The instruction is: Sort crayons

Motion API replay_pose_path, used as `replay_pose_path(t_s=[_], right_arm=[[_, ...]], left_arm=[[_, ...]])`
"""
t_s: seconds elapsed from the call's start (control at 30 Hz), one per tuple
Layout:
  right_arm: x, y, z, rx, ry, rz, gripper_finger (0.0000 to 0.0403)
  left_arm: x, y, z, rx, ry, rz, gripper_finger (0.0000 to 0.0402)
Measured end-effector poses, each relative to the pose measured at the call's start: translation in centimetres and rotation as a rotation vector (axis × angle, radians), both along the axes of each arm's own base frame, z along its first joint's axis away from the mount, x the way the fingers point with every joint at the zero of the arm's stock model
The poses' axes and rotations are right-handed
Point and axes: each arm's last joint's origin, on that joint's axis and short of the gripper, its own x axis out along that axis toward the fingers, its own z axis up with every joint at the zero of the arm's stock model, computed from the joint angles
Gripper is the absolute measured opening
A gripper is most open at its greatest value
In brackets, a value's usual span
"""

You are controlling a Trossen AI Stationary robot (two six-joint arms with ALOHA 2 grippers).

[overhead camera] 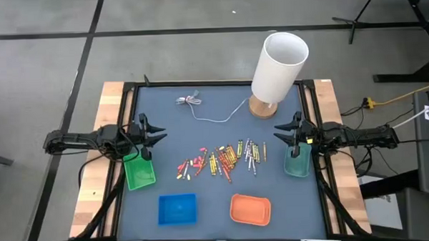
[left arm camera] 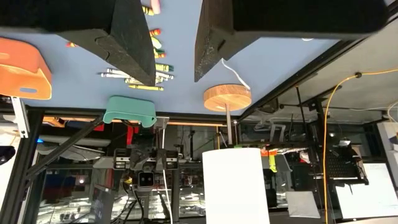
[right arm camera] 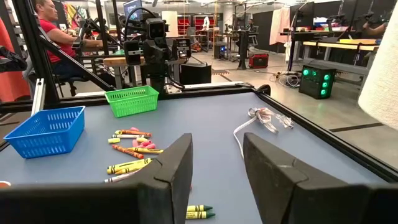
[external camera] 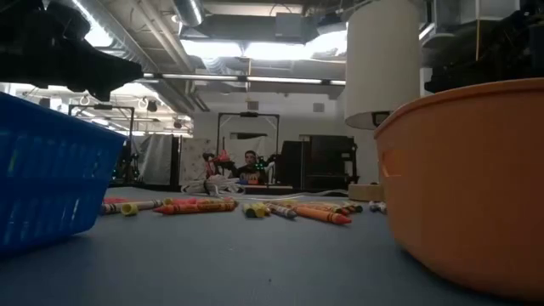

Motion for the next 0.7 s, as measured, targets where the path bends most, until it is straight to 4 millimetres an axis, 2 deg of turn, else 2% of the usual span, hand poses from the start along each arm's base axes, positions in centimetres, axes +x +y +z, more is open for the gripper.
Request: replay_pose_path(t_s=[0.7], right_arm=[[0.0, -0.01, 0.09, -0.016, -0.005, -0.003, 0.014]], left_arm=[[0.0, 0.0, 0.0, 0.0, 0.0, 0.0, 0.0097]])
